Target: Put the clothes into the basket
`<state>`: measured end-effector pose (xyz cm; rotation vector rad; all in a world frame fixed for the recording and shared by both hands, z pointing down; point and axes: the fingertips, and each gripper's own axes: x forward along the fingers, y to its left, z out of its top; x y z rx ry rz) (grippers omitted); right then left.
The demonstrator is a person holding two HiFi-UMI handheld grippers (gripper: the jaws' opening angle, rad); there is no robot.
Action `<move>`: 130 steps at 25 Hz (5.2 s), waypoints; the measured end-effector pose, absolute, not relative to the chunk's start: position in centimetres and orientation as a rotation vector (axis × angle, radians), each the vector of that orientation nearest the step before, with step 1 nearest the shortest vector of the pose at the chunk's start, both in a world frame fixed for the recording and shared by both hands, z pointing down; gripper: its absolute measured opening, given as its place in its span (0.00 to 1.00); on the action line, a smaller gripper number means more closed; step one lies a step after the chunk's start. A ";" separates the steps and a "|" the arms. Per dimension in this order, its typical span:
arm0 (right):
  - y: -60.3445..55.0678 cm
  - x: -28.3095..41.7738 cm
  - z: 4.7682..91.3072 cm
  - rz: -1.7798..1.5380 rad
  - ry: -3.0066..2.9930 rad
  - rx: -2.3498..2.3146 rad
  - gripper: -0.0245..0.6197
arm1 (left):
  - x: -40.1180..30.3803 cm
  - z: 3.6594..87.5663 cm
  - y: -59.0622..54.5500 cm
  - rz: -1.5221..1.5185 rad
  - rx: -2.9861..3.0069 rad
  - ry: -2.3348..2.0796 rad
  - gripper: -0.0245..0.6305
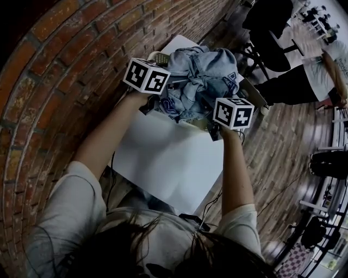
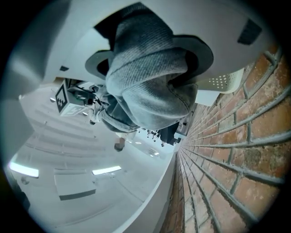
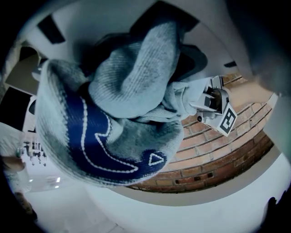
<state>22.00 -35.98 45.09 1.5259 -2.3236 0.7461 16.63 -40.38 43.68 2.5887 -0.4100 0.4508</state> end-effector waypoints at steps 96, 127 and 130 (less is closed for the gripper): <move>-18.0 13.5 30.8 0.095 -2.251 2.072 0.05 | 9.1 31.1 -18.8 0.176 2.943 -0.918 0.05; -6.8 7.3 29.7 0.081 -2.285 2.027 0.05 | 4.5 29.5 -8.3 0.087 2.903 -0.908 0.05; -6.9 7.2 29.7 0.090 -2.294 2.020 0.05 | 4.7 29.6 -8.2 0.092 2.900 -0.903 0.05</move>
